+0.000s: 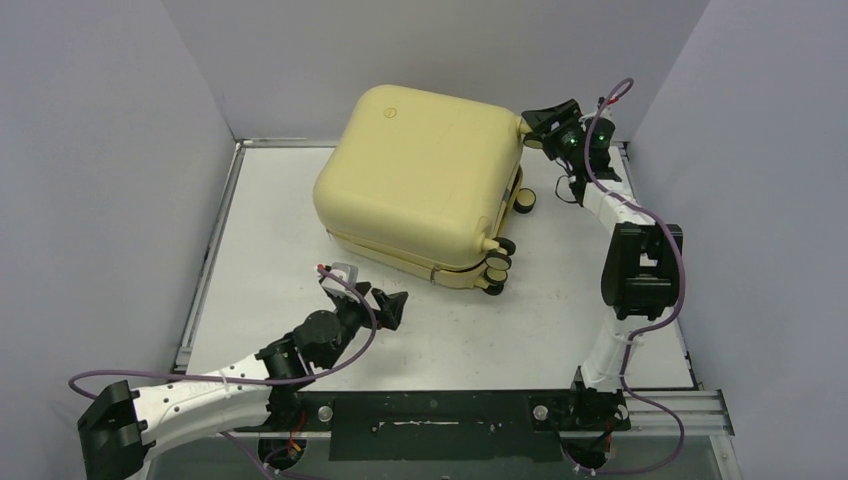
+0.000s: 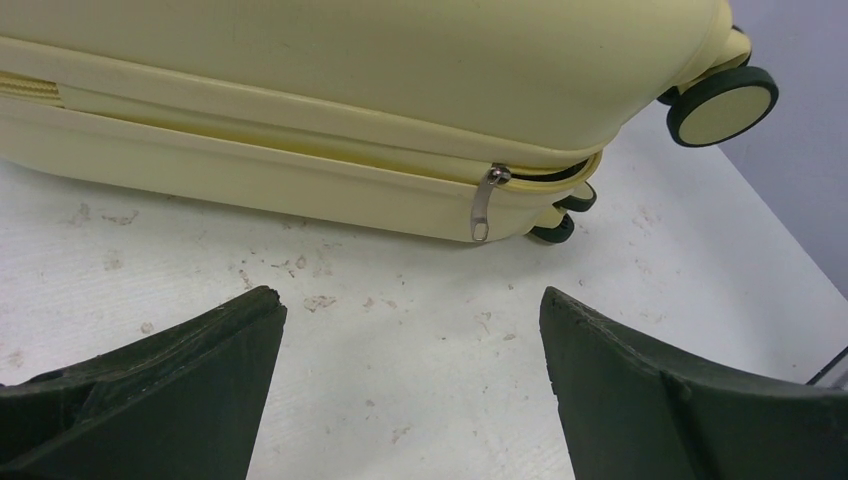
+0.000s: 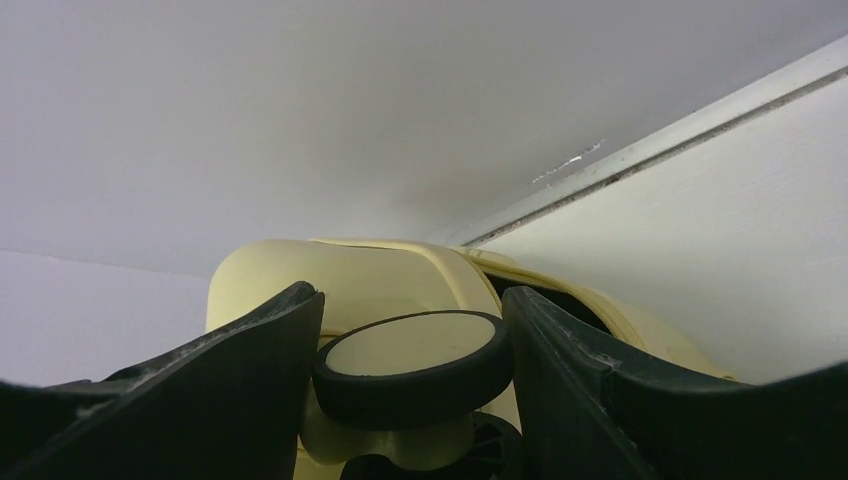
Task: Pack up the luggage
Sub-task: Zip the luggage at the center of the board.
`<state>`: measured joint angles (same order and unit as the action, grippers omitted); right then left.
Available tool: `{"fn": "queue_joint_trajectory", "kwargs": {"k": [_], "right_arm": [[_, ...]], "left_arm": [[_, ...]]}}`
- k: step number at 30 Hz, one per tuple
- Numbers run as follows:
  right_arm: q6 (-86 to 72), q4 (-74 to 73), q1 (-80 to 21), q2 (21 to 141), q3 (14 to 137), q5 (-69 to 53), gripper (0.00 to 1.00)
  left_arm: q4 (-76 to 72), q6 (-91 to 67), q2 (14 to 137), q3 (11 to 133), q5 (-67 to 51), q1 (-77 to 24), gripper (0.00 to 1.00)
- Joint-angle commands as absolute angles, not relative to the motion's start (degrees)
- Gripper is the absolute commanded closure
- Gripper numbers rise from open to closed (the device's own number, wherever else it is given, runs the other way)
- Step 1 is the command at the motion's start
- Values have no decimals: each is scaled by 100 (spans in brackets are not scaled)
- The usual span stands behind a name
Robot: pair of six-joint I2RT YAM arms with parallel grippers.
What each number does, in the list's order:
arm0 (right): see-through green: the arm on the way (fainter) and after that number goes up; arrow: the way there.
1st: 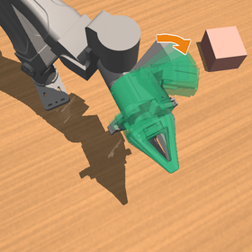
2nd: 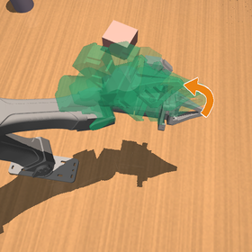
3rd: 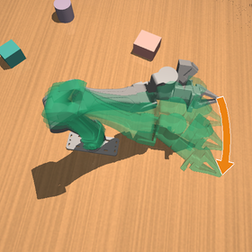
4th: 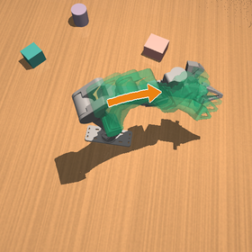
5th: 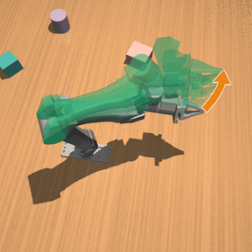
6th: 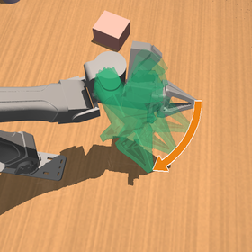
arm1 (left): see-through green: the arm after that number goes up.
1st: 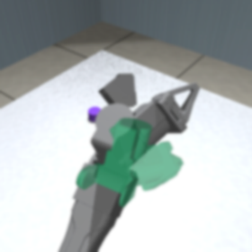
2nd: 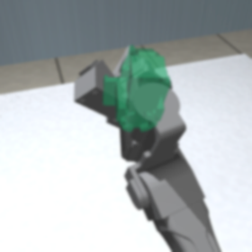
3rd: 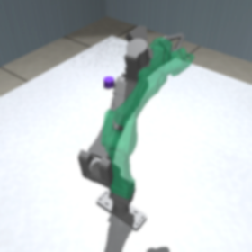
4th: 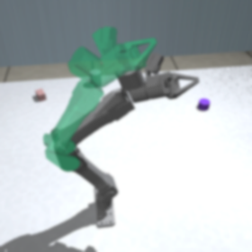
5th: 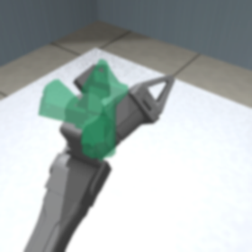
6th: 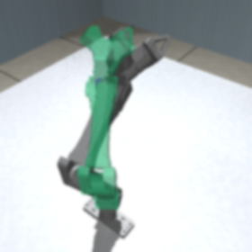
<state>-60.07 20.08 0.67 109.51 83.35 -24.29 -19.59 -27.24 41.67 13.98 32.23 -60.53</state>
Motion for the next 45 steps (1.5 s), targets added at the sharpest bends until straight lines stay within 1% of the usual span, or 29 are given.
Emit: {"fn": "queue_joint_trajectory", "kwargs": {"k": [1,3,8,13,17,21,24,29,34,39,45], "right_arm": [[-6112,2930,-78,10990,8134,-2954,100],[-6192,3089,-70,10952,7805,-2933,100],[-6209,3078,-38,10933,7419,-2899,100],[-6019,2771,-16,10877,7457,-2831,100],[-5959,2657,-11,10857,7400,-2788,100],[-5966,2666,-10,10880,7356,-2760,100],[-6002,2667,-12,10914,7353,-2749,100],[-5999,2628,-16,10946,7412,-2738,100],[-6076,2682,-16,11006,7430,-2766,100],[-6149,2751,-17,11030,7416,-2786,100],[-6235,2808,-17,11044,7415,-2802,100]], "left_arm": [[-2284,-2675,3961,1439,3172,-6021,3],[-2242,-2711,3878,1388,3166,-6021,3],[-2140,-2724,3823,1371,3190,-6021,3],[-2249,-2748,3889,1318,3175,-6021,3],[-2802,-2543,4217,1231,2917,-6021,3],[-3741,-1911,5023,1241,2575,-6021,6],[-4886,-1401,5766,1205,2370,-6021,10],[-5644,-898,6878,1521,2466,-6004,15],[-5948,-641,7573,1866,2123,-5916,18],[-6344,-772,8225,2143,1929,-5763,22],[-6508,-882,8914,2526,2071,-5670,32]]}}
